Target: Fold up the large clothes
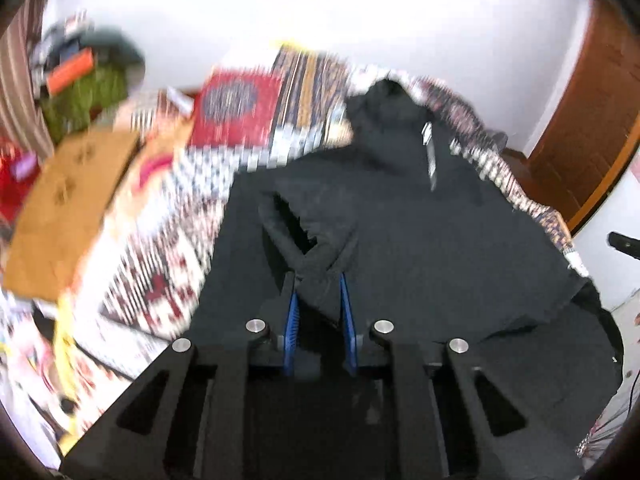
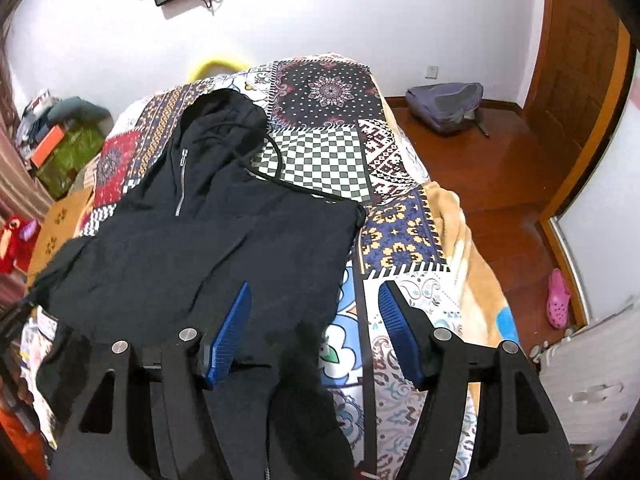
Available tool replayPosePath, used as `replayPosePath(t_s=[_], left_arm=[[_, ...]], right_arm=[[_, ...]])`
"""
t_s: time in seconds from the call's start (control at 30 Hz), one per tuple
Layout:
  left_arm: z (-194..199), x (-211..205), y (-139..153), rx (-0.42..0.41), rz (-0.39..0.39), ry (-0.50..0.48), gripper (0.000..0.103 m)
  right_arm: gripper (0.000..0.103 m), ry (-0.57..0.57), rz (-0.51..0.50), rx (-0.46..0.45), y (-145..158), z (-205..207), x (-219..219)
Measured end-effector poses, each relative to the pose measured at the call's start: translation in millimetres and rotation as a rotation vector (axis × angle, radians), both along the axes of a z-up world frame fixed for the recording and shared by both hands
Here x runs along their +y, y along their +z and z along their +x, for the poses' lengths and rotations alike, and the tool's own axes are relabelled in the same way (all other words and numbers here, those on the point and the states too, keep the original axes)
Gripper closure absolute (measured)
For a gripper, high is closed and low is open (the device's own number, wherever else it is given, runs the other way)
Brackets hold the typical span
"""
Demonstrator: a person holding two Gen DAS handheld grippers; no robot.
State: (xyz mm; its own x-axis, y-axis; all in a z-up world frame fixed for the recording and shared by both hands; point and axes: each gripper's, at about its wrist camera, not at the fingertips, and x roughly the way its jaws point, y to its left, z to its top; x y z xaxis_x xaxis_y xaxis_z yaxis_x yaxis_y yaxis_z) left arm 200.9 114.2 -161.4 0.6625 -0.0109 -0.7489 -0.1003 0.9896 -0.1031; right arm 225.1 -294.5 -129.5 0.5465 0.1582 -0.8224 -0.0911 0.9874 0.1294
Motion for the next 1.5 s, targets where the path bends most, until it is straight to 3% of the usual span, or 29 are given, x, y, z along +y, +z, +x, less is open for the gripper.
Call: replayPosePath(t_s=[0.13, 0.23, 0.47, 0.57, 0.7, 0.8, 0.87, 1.03, 1.17, 1.33, 1.5], left_arm=[[10, -1, 31, -0.077, 0.084, -0.011, 0.085], [25, 8, 29, -0.065, 0.115, 0.000, 0.085], [42, 27, -45, 0.151, 0.131, 0.009, 0.082], [39, 29, -73, 0.226, 0.130, 0.011, 0.074], [30, 28, -77, 0.245, 0.137, -0.004, 0.066], [28, 28, -62, 0.241, 0.152, -0.021, 0.063], [29, 28, -48, 0.218, 0.157, -0.029, 0.055], [39, 22, -1, 0.104, 0.180, -0.059, 0.045], [61, 7, 35, 0.026, 0.164, -0.105, 0.044], [104, -8, 67, -0.047, 0.126, -0.123, 0.043], [156, -23, 81, -0.080, 0.124, -0.139, 0.043]], right_arm=[[0.041, 0.043, -0.007, 0.085, -30, 1, 12], [0.041, 0.069, -0.055, 0.131, -51, 0, 19], [0.040, 0.078, -0.050, 0.203, -73, -3, 21], [0.040, 0.077, -0.041, 0.235, -74, -3, 21], [0.040, 0.093, -0.050, 0.237, -65, 0, 24], [0.040, 0.103, -0.060, 0.200, -50, 6, 28], [0.040, 0.113, -0.051, 0.157, -33, 10, 32], [0.040, 0.122, -0.020, 0.041, 8, 25, 42], [0.040, 0.127, 0.013, -0.043, 38, 47, 54], [0.040, 0.110, 0.064, -0.101, 56, 80, 66], [0.040, 0.089, 0.113, -0.091, 50, 119, 81]])
